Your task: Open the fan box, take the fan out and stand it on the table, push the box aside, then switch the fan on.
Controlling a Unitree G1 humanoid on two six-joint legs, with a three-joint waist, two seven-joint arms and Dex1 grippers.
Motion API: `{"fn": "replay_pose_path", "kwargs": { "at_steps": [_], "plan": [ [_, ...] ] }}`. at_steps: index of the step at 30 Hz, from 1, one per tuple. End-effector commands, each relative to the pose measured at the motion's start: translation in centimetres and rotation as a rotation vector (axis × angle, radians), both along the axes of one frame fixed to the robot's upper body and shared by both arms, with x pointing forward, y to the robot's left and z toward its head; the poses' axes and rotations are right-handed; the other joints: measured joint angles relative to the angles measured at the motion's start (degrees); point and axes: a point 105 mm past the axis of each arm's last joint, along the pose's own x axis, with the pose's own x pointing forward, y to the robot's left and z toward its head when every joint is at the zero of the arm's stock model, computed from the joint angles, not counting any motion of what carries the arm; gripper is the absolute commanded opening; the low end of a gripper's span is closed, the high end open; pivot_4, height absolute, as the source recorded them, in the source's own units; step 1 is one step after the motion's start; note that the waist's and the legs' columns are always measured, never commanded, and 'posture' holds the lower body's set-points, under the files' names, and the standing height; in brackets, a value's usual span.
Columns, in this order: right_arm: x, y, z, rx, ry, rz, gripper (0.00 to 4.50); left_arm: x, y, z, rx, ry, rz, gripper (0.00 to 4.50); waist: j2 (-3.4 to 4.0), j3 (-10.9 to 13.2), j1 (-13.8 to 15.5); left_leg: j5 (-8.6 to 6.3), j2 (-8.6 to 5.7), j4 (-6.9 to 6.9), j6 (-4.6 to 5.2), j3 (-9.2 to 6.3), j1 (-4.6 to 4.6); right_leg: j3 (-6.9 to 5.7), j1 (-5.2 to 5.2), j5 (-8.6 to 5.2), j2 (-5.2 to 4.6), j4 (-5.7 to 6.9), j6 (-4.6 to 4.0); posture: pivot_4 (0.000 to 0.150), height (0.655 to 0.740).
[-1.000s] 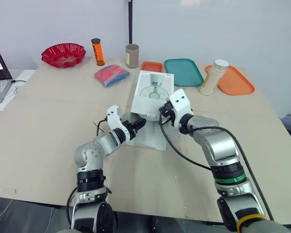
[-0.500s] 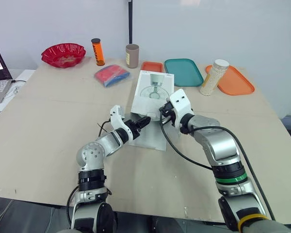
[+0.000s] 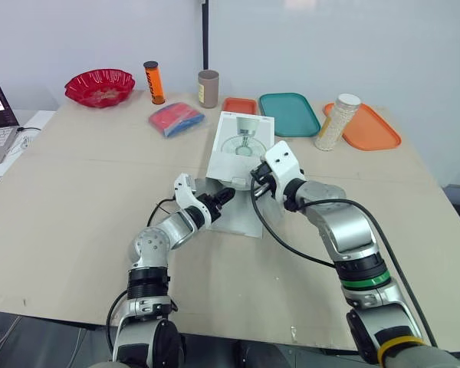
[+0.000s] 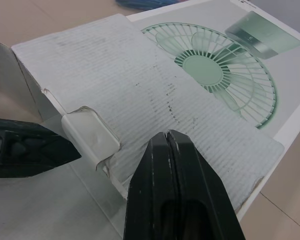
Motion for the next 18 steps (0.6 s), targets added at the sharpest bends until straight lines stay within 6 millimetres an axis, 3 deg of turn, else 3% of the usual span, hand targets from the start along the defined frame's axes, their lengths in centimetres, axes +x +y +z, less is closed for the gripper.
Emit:
{"fn": "replay_pose_path", "kwargs": {
  "at_steps": [1, 9, 18],
  "plan": [
    [-0.4, -0.3, -3.4, -0.063, 0.115, 0.007, 0.00, 0.3, -3.2, 4.6, -0.141, -0.104, -0.051, 3.24, 0.00, 0.00, 0.00, 0.00, 0.00, 0.00, -0.01, 0.00, 0.00, 0.00, 0.00, 0.00, 0.00, 0.00, 0.01, 0.150, 0.7400],
    [-0.1, -0.6, -3.7, -0.086, 0.113, 0.014, 0.00, -1.9, -4.5, 5.8, -0.209, -0.132, -0.166, 3.24, -0.01, 0.00, 0.00, 0.01, 0.00, 0.00, -0.01, 0.00, 0.00, 0.01, 0.01, -0.01, 0.00, -0.01, 0.04, 0.150, 0.7400],
    [0.1, -0.9, -3.7, -0.100, 0.110, 0.013, 0.00, -0.3, -4.2, 4.9, -0.189, -0.096, -0.091, 3.24, -0.01, -0.01, 0.02, 0.01, 0.00, 0.00, -0.01, 0.00, 0.01, 0.01, 0.01, -0.01, 0.01, -0.02, 0.04, 0.150, 0.7400]
  ]
}}
